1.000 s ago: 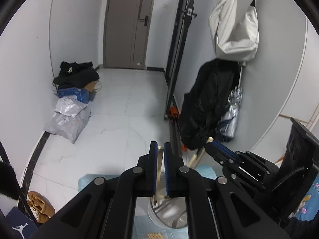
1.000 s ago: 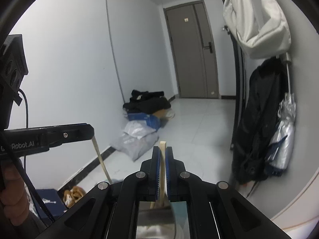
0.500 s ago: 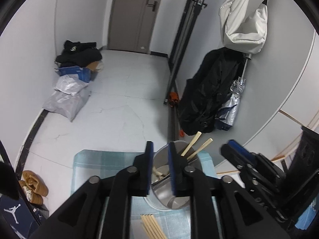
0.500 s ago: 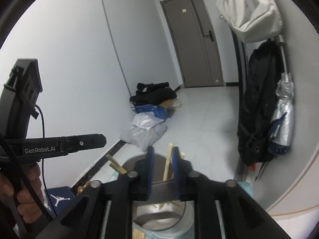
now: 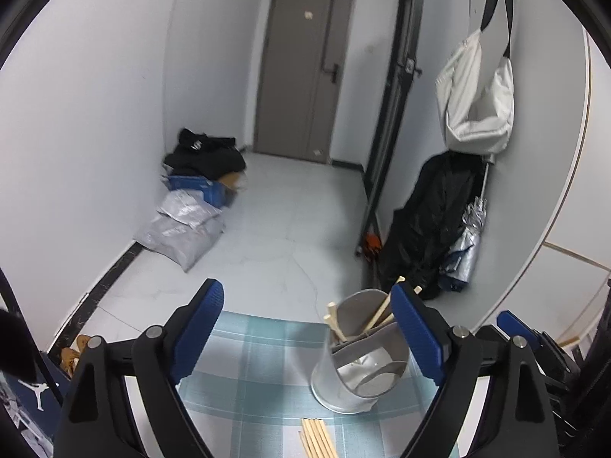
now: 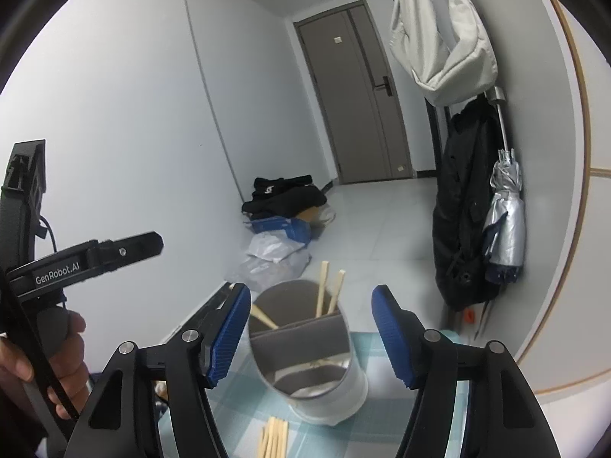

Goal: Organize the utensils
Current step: 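Open both grippers to drop the chopsticks into the holder, then withdraw both grippers from the holder and move toward the chopstick pile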

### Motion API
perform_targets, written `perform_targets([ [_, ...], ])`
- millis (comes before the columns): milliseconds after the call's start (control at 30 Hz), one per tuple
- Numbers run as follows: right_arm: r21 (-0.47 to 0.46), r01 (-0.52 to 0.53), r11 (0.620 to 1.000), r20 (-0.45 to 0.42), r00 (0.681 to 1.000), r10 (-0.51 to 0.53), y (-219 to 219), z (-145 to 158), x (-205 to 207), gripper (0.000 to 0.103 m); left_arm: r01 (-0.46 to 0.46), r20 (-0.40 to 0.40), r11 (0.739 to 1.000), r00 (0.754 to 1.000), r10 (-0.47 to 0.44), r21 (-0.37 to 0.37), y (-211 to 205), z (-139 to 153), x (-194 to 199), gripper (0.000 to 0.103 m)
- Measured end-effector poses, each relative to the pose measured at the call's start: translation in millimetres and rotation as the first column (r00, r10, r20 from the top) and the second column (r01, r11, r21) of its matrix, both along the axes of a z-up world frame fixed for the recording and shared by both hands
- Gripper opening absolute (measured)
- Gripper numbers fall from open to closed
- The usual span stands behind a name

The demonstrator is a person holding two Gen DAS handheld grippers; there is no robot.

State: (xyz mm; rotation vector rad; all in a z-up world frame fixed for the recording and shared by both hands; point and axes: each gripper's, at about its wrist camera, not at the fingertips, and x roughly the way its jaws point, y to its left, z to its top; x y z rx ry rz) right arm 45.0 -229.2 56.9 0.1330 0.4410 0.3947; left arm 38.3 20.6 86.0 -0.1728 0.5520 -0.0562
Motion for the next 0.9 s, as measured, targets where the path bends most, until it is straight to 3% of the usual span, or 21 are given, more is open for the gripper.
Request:
perform_targets([
  [167,-0.019,0.002,1.0,0.02,1.0,-0.001,5,-1,-22,0.071,0.02,0.023,0.999,1.0,-0.02,-0.028,4,-8,-19,0.094],
  [467,-0.037,-0.003,0.999,0.018,1.0,0.004,11,-14,-57,0.077,0.008,0.066,1.0,0.998,-0.008,0.002,8,-19,-48,0.097],
  [900,-0.057,-0.006,0.998,-0.021,1.0,0.005,21,-44,-80,0.08,-0.091,0.051,0.996,0.995,0.091,0.005,17,-54,-66,0.097],
])
